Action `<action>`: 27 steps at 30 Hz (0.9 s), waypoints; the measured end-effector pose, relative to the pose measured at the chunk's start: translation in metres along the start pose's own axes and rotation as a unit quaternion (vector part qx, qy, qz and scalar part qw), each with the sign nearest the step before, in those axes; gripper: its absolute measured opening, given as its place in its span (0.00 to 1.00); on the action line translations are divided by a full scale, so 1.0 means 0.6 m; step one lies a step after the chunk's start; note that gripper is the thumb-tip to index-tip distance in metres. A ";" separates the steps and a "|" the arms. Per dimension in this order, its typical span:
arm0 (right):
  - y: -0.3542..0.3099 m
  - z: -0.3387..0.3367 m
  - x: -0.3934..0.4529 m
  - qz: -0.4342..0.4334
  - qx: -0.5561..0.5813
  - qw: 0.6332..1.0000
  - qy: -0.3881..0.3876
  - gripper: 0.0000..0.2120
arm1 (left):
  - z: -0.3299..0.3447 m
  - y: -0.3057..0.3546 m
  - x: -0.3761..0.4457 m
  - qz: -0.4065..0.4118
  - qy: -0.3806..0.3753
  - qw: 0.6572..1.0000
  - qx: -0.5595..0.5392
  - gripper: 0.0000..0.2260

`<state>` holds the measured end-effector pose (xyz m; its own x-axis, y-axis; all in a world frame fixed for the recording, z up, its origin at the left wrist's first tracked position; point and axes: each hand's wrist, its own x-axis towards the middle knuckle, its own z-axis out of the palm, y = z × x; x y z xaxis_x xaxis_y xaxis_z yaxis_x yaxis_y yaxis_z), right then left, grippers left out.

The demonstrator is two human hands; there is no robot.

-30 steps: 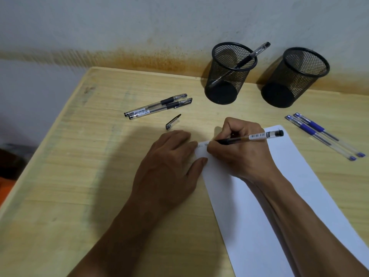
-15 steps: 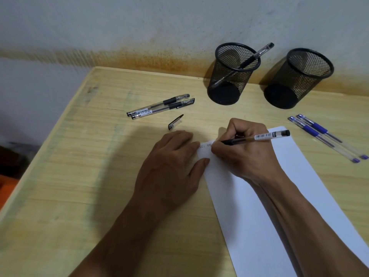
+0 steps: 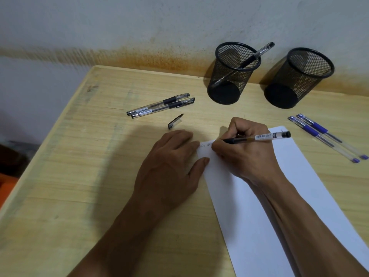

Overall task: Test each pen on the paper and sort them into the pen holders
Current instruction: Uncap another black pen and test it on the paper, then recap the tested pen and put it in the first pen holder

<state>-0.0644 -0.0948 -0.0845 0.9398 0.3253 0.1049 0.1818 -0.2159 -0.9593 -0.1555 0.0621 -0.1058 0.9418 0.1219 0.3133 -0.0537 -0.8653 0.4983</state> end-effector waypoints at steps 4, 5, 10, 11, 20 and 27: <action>0.000 -0.003 0.002 0.004 0.006 1.000 0.007 0.09 | 0.001 0.001 0.000 -0.001 0.002 1.000 0.001 0.19; 0.000 -0.004 0.003 0.007 0.016 1.000 0.015 0.09 | 0.000 0.001 0.000 -0.001 0.000 1.000 0.002 0.19; 0.003 -0.015 0.009 0.023 0.108 0.992 0.054 0.08 | 0.000 0.001 0.002 -0.001 -0.003 1.000 0.011 0.20; 0.001 -0.017 0.008 0.018 0.092 0.994 0.054 0.08 | 0.000 0.002 0.002 -0.001 -0.002 1.000 0.013 0.20; -0.016 -0.017 0.004 0.091 0.198 0.974 0.066 0.07 | -0.011 0.000 0.020 -0.128 0.171 0.977 0.006 0.11; -0.048 -0.034 -0.020 0.117 0.221 0.967 0.054 0.08 | -0.017 0.012 0.058 -0.222 0.106 0.966 0.076 0.10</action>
<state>-0.0750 -0.1114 -0.0529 0.9690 0.2130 -0.1249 -0.1588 0.1503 -0.9758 -0.1266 0.0650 -0.0834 0.7708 0.5803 0.2628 0.4044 -0.7644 0.5021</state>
